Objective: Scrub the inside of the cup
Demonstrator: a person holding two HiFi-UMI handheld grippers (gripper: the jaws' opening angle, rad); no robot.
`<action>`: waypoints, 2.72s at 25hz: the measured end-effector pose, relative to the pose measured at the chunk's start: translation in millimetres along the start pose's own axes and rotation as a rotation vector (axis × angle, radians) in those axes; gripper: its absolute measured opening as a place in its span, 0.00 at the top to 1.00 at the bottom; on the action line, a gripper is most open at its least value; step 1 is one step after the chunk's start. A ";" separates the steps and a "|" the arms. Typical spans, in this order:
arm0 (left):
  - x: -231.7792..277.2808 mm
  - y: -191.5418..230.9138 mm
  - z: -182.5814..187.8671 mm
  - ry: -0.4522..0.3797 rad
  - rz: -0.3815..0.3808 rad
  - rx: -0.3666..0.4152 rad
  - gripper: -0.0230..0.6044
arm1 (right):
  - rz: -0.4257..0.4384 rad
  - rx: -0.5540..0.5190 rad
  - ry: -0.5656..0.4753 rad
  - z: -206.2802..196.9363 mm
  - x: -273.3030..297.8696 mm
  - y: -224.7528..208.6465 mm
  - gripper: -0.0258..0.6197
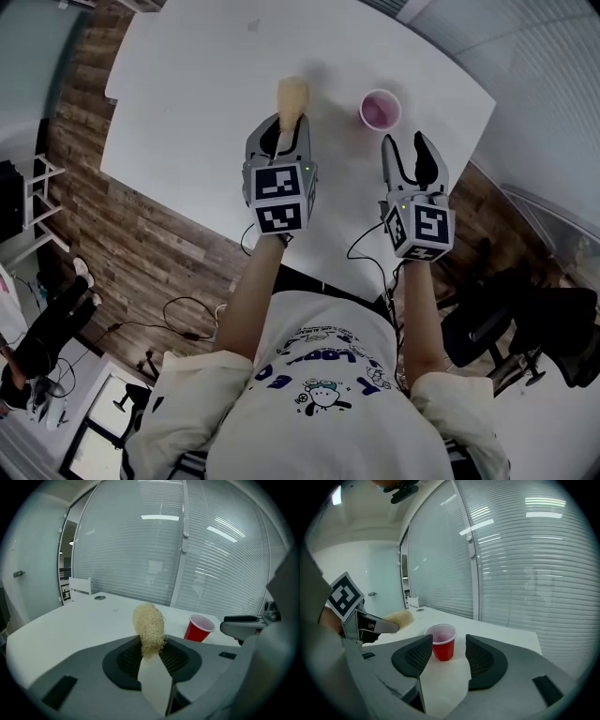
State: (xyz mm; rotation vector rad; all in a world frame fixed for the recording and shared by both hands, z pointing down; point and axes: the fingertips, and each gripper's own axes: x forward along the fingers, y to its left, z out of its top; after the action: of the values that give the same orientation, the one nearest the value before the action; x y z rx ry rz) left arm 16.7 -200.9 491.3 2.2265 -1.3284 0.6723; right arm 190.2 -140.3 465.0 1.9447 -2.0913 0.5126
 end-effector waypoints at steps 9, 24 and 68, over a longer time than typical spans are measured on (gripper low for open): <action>10.0 -8.6 -3.4 0.018 -0.024 -0.004 0.76 | 0.094 -0.052 0.093 -19.5 25.2 12.9 0.49; 20.3 -12.0 -7.1 0.024 -0.036 -0.016 0.76 | 0.154 -0.098 0.114 -25.8 58.9 23.5 0.43; -49.8 -41.0 12.6 -0.076 -0.131 0.026 0.76 | 0.137 -0.247 0.063 9.6 -3.0 29.2 0.49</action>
State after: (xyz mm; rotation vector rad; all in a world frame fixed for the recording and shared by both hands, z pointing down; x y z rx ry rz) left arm 34.9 -157.7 445.3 2.3577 -1.2018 0.5662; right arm 162.0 -140.0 452.3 1.6384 -2.1432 0.3188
